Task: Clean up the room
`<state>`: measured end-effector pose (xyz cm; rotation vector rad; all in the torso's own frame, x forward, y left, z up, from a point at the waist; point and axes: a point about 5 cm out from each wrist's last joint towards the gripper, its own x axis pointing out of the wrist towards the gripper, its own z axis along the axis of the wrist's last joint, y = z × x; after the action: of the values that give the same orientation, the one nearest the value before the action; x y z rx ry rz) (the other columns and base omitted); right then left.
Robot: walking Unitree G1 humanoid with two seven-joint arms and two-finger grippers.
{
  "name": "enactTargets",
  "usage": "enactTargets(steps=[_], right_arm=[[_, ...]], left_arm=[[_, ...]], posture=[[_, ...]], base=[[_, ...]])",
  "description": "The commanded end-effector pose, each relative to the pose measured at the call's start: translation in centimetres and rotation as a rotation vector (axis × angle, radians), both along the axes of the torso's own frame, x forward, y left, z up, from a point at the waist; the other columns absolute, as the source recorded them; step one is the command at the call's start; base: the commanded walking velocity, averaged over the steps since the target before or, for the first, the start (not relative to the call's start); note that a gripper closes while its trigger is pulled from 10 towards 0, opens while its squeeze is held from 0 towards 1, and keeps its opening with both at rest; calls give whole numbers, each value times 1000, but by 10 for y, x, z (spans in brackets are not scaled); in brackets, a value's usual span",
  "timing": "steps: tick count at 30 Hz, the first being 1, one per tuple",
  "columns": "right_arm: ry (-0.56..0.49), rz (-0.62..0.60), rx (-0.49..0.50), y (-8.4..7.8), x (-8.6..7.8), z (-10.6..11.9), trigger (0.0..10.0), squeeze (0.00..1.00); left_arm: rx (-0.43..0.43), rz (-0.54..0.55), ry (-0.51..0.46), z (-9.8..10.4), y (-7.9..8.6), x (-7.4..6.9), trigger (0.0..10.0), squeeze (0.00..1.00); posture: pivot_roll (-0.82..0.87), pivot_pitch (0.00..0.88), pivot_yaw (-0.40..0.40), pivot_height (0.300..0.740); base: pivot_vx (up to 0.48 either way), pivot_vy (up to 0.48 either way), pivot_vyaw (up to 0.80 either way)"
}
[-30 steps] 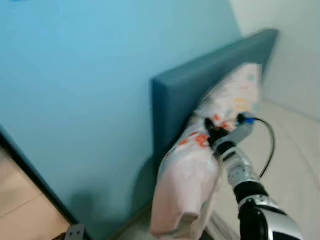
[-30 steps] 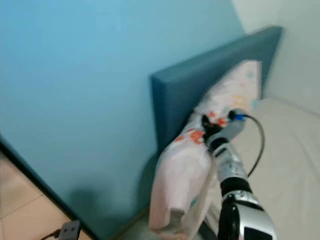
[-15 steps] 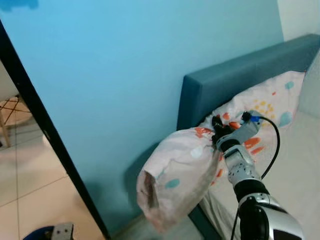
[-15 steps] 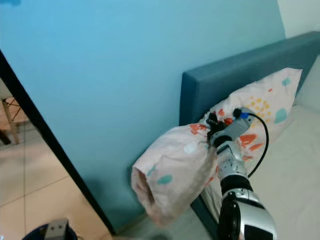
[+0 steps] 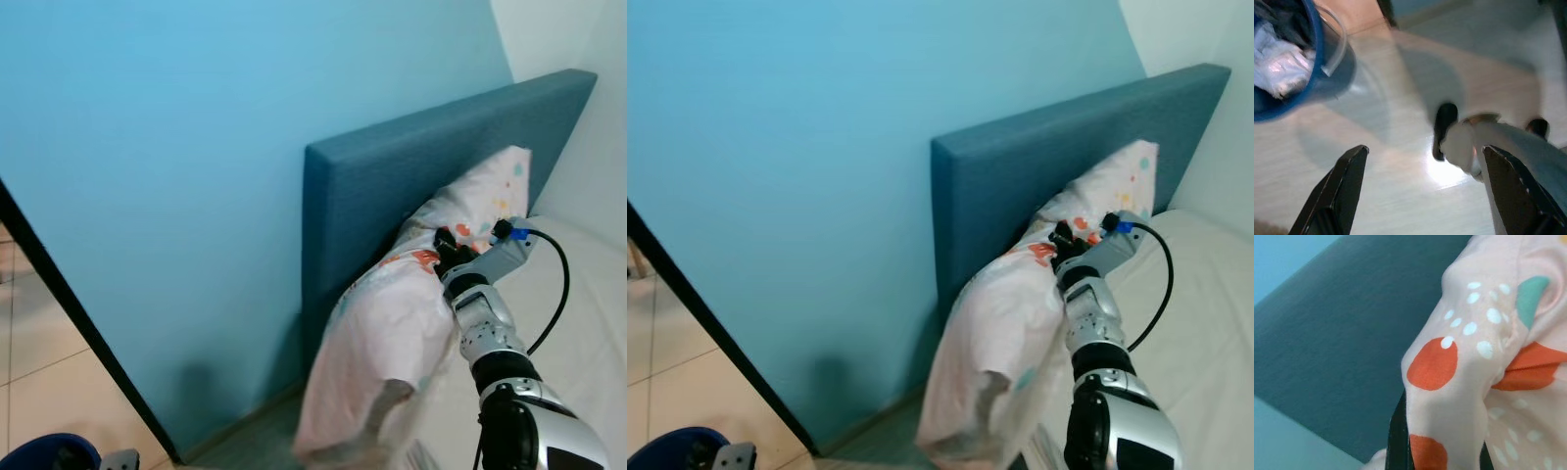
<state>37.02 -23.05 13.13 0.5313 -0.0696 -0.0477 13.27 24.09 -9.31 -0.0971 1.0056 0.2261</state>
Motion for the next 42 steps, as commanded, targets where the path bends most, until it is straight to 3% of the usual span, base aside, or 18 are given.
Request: enactTargets(steps=[1, 8, 12, 22, 29, 36, 42], right_arm=[[-95, 12, -43, 2, 7, 22, 10000, 0], [-91, 24, -50, 4, 6, 21, 10000, 0], [-81, 30, -64, 3, 5, 19, 10000, 0], [-90, -16, -40, -6, 5, 21, 10000, 0], [-90, -23, -38, -7, 4, 21, 10000, 0], [-100, -35, -27, -9, 3, 21, 10000, 0], [-119, -37, -31, -11, 4, 26, 10000, 0]], left_arm=[[3, 4, 12, -2, -2, -2, 10000, 0], [-2, 12, -4, 2, -3, 9, 10000, 0], [12, -33, -28, 6, -10, 25, 10000, 0], [8, -52, -64, 12, -19, 45, 10000, 0], [8, -50, -74, 14, -15, 46, 10000, 0], [-2, -42, -57, 9, 3, 23, 10000, 0], [-12, -41, -58, 8, 1, 21, 10000, 0]], posture=[[-38, 41, -15, 740], [-42, 39, -15, 740], [-43, 37, -16, 740], [-47, 34, -14, 740], [-47, 36, -13, 740], [-48, 37, -16, 740], [-49, 37, -18, 740]], base=[[0, 0, 0], [0, 0, 0], [0, 0, 0], [429, 0, 640], [445, 0, 0], [56, 0, 321], [0, -358, 0]])
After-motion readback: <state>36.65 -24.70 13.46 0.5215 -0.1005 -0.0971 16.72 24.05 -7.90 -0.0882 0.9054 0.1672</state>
